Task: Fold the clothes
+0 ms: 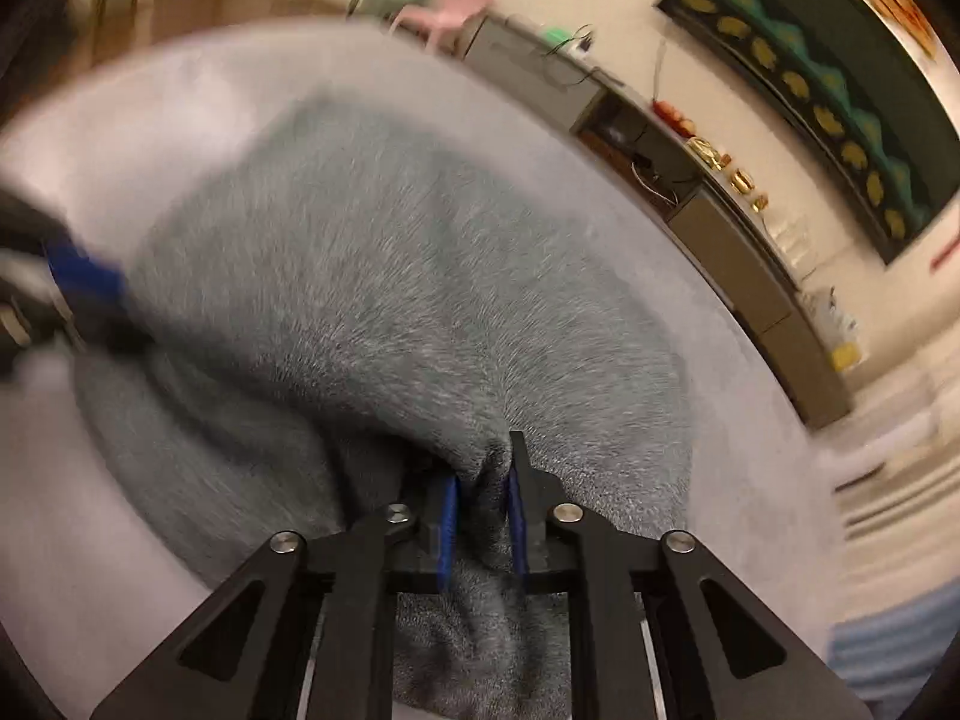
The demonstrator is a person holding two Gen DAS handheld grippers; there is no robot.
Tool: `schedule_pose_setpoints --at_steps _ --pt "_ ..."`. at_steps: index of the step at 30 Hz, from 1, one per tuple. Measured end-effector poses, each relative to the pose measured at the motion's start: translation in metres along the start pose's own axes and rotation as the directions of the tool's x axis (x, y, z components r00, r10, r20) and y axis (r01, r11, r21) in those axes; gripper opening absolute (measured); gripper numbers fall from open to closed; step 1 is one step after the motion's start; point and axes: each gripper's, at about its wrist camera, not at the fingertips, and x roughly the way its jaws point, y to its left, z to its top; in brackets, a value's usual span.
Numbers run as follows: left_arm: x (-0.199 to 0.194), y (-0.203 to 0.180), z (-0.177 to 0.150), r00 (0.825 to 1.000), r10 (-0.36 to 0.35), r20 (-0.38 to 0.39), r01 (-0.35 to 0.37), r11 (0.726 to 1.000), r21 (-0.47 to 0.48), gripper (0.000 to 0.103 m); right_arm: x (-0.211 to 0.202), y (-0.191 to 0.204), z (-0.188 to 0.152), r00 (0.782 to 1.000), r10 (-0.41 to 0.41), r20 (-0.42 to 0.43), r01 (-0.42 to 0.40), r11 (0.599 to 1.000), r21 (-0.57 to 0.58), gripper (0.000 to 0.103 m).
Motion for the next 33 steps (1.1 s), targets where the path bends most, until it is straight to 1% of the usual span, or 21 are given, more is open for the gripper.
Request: schedule_pose_setpoints --at_steps 1,3,5,8,10,12,13,14,15,16,17,18,20,21,22,23,25,27,30,31,33 --pt "0.001 -0.002 -0.001 1.0 0.002 0.001 -0.002 1.0 -0.001 0.03 -0.017 -0.005 0.001 0.999 0.005 0.037 -0.005 1.0 0.019 0.012" --pt "0.004 -0.006 -0.002 1.0 0.004 0.0 -0.004 1.0 -0.008 0.03 -0.047 -0.001 -0.006 0.997 0.033 0.076 -0.034 0.999 0.014 0.012" --pt "0.006 -0.006 -0.002 1.0 0.001 -0.002 -0.001 1.0 -0.018 0.03 -0.059 0.022 -0.013 0.997 0.047 0.065 -0.045 0.998 -0.034 0.012" --pt "0.011 -0.001 -0.003 1.0 -0.021 -0.003 0.021 0.998 -0.06 0.03 -0.048 0.057 -0.044 0.997 0.071 -0.006 -0.071 0.995 -0.07 0.012" --pt "0.01 -0.002 -0.003 1.0 -0.016 0.012 0.017 0.996 -0.084 0.03 -0.027 0.069 -0.061 0.998 0.059 -0.035 -0.062 0.995 -0.081 0.012" --pt "-0.006 0.002 -0.004 0.997 0.022 0.072 -0.014 0.994 -0.105 0.03 -0.014 0.074 -0.065 1.0 0.021 -0.007 -0.022 0.995 -0.102 0.013" --pt "-0.017 0.006 -0.005 0.993 0.042 0.111 -0.029 0.993 -0.116 0.03 -0.012 0.066 -0.072 1.0 0.016 0.005 -0.015 0.994 -0.108 0.014" --pt "-0.032 0.009 -0.006 0.985 0.048 0.165 -0.028 0.992 -0.123 0.03 -0.012 0.06 -0.073 1.0 0.028 0.002 -0.027 0.994 -0.102 0.016" --pt "-0.046 0.009 -0.006 0.973 0.035 0.227 -0.009 0.993 -0.115 0.03 -0.012 0.053 -0.073 0.999 0.042 -0.002 -0.042 0.995 -0.093 0.023" --pt "-0.06 0.008 -0.005 0.959 0.014 0.285 0.015 0.995 -0.102 0.031 -0.014 0.047 -0.074 0.998 0.06 -0.008 -0.06 0.996 -0.067 0.028" --pt "-0.069 0.003 -0.006 0.946 -0.034 0.322 0.061 0.996 -0.072 0.034 -0.017 0.04 -0.075 0.997 0.079 -0.013 -0.079 0.996 -0.038 0.031" --pt "-0.07 -0.006 -0.006 0.941 -0.081 0.328 0.098 0.995 -0.035 0.035 -0.02 0.026 -0.078 0.994 0.113 0.003 -0.113 0.993 0.032 0.034" --pt "-0.048 -0.026 -0.004 0.961 -0.112 0.252 0.11 0.994 0.021 0.036 -0.027 -0.004 -0.084 0.982 0.182 0.052 -0.188 0.965 0.184 0.037" --pt "-0.036 -0.036 -0.004 0.97 -0.122 0.213 0.114 0.992 0.047 0.036 -0.027 -0.019 -0.088 0.976 0.206 0.064 -0.215 0.943 0.252 0.037" --pt "-0.025 -0.043 -0.007 0.978 -0.113 0.175 0.103 0.992 0.069 0.036 -0.027 -0.033 -0.092 0.971 0.228 0.074 -0.24 0.917 0.318 0.037" --pt "-0.01 -0.056 -0.009 0.986 -0.092 0.142 0.08 0.992 0.094 0.036 -0.022 -0.042 -0.095 0.967 0.241 0.078 -0.253 0.897 0.363 0.037" --pt "0.013 -0.068 -0.016 0.996 -0.024 0.081 0.011 0.988 0.155 0.036 -0.011 -0.057 -0.1 0.961 0.263 0.084 -0.273 0.853 0.445 0.037" --pt "0.035 -0.075 -0.019 0.998 0.06 0.034 -0.065 0.982 0.175 0.038 0.0 -0.07 -0.106 0.951 0.294 0.096 -0.3 0.8 0.519 0.037" --pt "0.034 -0.077 -0.023 0.995 0.094 0.043 -0.1 0.979 0.177 0.038 0.0 -0.061 -0.114 0.927 0.364 0.095 -0.358 0.78 0.513 0.04" --pt "0.033 -0.078 -0.024 0.993 0.105 0.052 -0.113 0.978 0.177 0.038 0.0 -0.06 -0.114 0.91 0.403 0.101 -0.396 0.768 0.503 0.04" --pt "0.025 -0.08 -0.024 0.992 0.103 0.076 -0.115 0.977 0.177 0.036 -0.02 -0.057 -0.123 0.9 0.409 0.152 -0.426 0.751 0.505 0.04"
